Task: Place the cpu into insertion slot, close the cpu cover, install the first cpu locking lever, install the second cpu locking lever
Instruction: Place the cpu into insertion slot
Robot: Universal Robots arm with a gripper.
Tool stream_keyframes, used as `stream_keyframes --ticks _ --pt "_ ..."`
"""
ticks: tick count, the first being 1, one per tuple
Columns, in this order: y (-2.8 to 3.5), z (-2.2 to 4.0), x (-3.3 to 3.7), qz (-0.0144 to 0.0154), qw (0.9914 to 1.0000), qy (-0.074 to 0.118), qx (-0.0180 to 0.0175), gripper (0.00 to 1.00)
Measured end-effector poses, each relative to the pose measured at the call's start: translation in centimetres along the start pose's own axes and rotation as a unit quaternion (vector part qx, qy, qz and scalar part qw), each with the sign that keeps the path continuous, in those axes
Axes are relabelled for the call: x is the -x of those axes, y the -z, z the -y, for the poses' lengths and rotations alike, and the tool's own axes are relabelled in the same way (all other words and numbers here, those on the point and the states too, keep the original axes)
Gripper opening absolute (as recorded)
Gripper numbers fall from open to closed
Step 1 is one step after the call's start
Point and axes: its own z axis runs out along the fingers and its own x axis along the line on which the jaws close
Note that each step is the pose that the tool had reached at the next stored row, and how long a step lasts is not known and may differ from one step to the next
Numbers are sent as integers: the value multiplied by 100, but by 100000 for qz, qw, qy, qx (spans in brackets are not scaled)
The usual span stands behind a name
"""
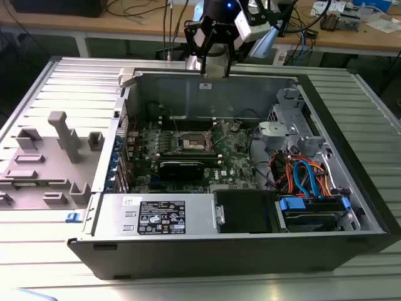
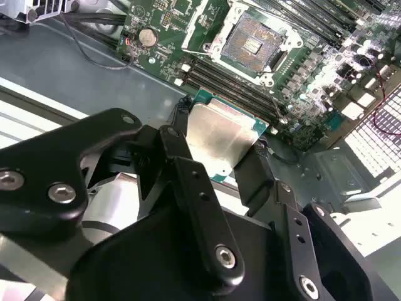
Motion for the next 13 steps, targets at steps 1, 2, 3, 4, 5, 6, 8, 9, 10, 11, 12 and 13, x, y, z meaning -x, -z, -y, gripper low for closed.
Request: stream_keyframes --ticks 1,2,3,4,5,6,8,9,10,11,12,13 --pt "0 0 0 0 100000 -1 1 55" --pt "0 0 0 1 100000 -1 2 55" --pt "0 0 0 -1 100000 0 -6 55" --pt "0 0 0 -3 100000 -1 -8 55" --pt "-1 0 0 -2 100000 1 -8 55" --pt "-3 0 0 -2 100000 1 -7 55" --pt "-6 1 0 -1 100000 1 -2 55" --pt "-7 1 0 1 100000 0 -3 55" --pt "-10 1 0 -1 100000 -2 -2 55" --pt "-11 1 0 -3 100000 -1 -3 55" --pt "-12 1 0 -2 100000 -1 0 55" --pt "-13 1 0 -1 100000 0 -4 55"
